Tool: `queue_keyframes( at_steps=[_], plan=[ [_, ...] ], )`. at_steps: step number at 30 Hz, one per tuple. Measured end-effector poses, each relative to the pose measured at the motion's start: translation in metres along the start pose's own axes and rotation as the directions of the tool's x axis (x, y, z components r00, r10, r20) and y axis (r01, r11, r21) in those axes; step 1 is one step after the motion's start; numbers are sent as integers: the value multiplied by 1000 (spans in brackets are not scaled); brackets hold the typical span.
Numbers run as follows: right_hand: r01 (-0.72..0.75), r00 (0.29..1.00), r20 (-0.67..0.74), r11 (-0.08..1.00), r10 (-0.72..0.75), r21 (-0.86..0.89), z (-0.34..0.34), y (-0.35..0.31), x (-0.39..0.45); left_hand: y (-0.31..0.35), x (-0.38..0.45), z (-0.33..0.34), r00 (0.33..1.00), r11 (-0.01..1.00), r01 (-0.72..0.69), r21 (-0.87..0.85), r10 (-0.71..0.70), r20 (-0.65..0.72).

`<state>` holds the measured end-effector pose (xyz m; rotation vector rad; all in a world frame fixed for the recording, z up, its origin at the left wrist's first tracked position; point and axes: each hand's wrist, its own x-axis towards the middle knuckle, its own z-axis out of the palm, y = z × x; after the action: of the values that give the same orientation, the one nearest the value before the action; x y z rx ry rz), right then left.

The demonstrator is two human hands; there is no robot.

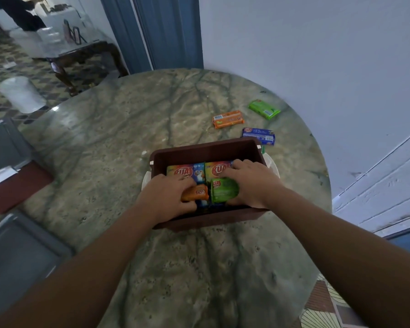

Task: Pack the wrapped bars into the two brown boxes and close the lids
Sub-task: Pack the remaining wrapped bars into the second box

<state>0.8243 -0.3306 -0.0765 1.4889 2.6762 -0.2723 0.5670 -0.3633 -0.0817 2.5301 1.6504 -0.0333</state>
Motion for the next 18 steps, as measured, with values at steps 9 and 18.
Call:
queue_keyframes(
  at_steps=[9, 18],
  plan=[
    [-4, 1000, -23, 1000, 5, 29, 1, -1, 1, 8, -2, -3, 991, 989, -24, -149, 4, -130],
    [13, 1000, -16, 1000, -12, 26, 3, 1, 4, 0, 3, 5, 994, 986, -104, -129, 99, -51]
  ],
)
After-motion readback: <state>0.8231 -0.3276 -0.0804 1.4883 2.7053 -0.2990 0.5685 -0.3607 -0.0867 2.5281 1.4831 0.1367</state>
